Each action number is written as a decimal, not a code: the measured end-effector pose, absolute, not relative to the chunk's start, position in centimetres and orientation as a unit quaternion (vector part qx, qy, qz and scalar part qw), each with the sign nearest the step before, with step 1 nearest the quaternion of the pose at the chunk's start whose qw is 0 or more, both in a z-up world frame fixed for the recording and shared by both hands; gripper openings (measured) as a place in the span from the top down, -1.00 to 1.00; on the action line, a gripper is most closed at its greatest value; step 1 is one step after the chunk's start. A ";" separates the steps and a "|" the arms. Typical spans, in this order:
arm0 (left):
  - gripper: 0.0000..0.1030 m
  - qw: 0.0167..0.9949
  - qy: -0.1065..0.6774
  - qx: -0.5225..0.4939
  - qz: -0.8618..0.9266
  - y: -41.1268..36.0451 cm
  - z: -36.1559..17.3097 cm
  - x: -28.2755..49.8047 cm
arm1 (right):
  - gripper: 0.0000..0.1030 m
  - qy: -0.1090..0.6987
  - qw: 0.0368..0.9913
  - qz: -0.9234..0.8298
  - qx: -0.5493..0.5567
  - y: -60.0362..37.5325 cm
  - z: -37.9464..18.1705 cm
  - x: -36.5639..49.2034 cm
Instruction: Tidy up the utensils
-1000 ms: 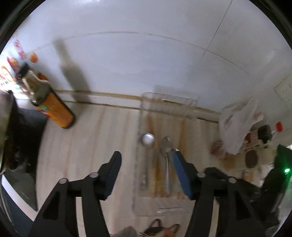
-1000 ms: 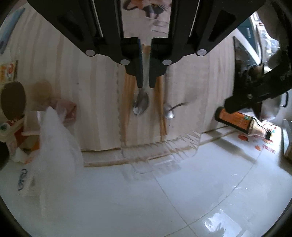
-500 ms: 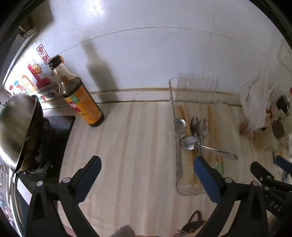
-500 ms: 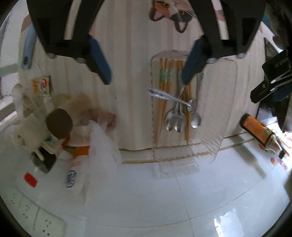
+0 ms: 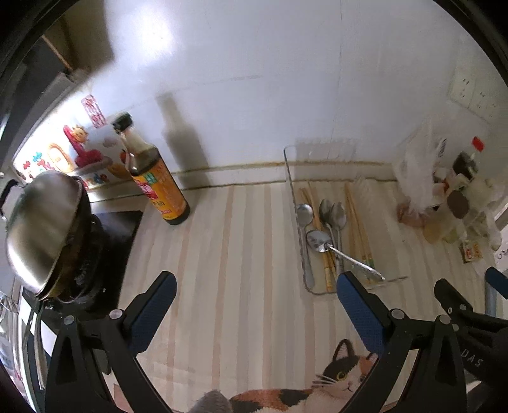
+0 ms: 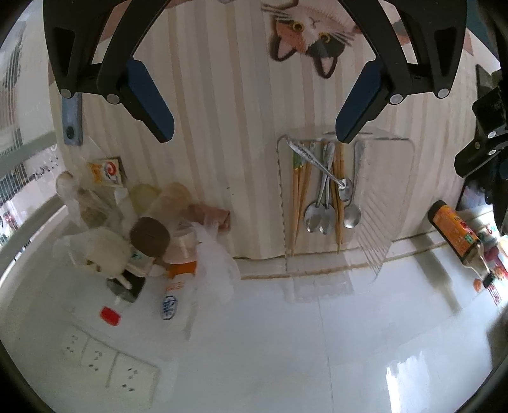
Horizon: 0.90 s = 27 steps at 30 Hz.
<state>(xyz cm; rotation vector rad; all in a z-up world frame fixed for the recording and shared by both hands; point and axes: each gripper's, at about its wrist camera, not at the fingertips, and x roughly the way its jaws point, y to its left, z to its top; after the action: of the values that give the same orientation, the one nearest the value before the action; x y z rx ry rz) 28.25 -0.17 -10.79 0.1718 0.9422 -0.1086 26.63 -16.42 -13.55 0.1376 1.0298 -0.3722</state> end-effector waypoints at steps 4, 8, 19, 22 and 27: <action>-1.00 0.896 0.434 0.072 -0.056 0.2 -8.4 25.3 | -1.00 0.464 0.865 -0.182 0.055 -15.6 -11.2 23.8; -1.00 0.908 0.409 0.064 -0.057 0.4 -5.8 21.6 | -1.00 0.433 0.882 -0.178 0.054 -15.0 -8.2 19.9; -1.00 0.929 0.364 0.039 -0.056 1.3 -0.5 12.1 | -1.00 0.370 0.914 -0.161 0.036 -13.2 -0.9 10.5; -1.00 0.933 0.353 0.032 -0.057 1.7 0.6 10.3 | -1.00 0.356 0.920 -0.160 0.031 -12.6 0.4 8.6; -1.00 0.937 0.344 0.034 -0.052 2.1 1.9 8.6 | -1.00 0.343 0.925 -0.158 0.037 -12.1 2.0 6.2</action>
<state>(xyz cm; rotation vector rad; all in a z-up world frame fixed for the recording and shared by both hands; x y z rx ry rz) 8.61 2.07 1.86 0.0698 0.7032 -0.1070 6.16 -12.14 1.96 0.0757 0.7039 -0.3238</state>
